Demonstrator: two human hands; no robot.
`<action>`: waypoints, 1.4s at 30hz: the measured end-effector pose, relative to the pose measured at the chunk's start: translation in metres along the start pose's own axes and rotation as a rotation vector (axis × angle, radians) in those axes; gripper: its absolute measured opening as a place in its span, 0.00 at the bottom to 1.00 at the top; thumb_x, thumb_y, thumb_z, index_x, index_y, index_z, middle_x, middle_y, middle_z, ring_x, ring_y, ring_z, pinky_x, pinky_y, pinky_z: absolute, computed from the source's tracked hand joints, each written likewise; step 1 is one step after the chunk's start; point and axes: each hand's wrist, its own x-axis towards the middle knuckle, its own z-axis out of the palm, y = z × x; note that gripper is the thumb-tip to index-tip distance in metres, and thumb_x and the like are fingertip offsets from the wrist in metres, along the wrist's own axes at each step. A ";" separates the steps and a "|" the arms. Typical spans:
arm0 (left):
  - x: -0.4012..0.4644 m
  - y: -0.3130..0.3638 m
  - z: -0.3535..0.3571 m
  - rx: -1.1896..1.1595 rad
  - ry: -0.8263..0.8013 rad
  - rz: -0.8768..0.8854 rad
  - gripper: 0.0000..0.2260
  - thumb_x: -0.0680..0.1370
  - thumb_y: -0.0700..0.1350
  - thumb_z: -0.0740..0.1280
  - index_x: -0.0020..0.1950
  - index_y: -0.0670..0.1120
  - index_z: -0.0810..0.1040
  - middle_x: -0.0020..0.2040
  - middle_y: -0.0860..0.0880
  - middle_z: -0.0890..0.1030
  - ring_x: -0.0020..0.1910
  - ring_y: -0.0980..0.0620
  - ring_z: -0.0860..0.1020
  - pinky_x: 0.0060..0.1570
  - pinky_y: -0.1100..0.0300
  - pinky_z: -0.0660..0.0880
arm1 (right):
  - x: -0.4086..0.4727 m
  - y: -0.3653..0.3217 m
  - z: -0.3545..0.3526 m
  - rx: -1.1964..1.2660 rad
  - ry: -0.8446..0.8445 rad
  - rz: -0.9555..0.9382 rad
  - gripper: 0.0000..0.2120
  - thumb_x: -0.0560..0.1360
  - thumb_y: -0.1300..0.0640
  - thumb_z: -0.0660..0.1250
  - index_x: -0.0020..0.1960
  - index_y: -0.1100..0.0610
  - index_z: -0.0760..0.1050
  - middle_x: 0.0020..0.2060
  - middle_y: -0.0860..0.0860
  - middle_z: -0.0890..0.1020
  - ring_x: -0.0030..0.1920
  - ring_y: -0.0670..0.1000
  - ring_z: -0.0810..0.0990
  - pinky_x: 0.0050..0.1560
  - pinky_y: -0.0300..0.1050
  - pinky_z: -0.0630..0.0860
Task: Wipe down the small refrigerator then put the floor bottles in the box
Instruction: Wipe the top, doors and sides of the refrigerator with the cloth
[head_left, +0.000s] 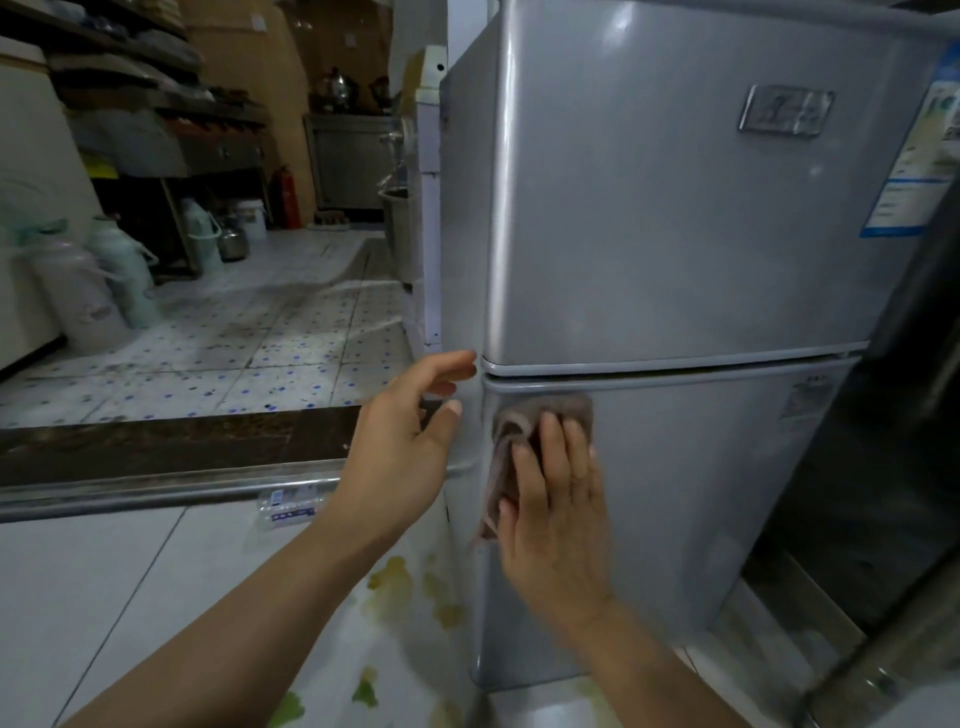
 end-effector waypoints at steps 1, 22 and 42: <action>0.001 0.002 0.005 -0.007 0.021 0.003 0.16 0.77 0.36 0.62 0.61 0.52 0.76 0.54 0.58 0.80 0.53 0.64 0.76 0.55 0.62 0.75 | 0.010 -0.006 0.000 0.025 0.023 0.053 0.22 0.77 0.53 0.54 0.69 0.60 0.59 0.71 0.60 0.58 0.75 0.59 0.53 0.75 0.54 0.50; -0.002 0.010 0.067 -0.048 0.354 0.019 0.09 0.75 0.49 0.61 0.54 0.52 0.68 0.44 0.61 0.74 0.40 0.66 0.73 0.40 0.71 0.70 | 0.013 0.109 -0.030 0.064 0.071 0.442 0.34 0.73 0.59 0.57 0.75 0.67 0.48 0.73 0.67 0.49 0.74 0.67 0.48 0.75 0.59 0.47; -0.032 -0.023 0.084 0.080 0.280 0.002 0.11 0.76 0.51 0.58 0.55 0.49 0.66 0.45 0.57 0.73 0.41 0.68 0.71 0.40 0.72 0.68 | -0.046 0.184 -0.013 0.308 0.139 0.888 0.36 0.73 0.52 0.50 0.75 0.67 0.44 0.74 0.66 0.52 0.74 0.61 0.54 0.75 0.47 0.50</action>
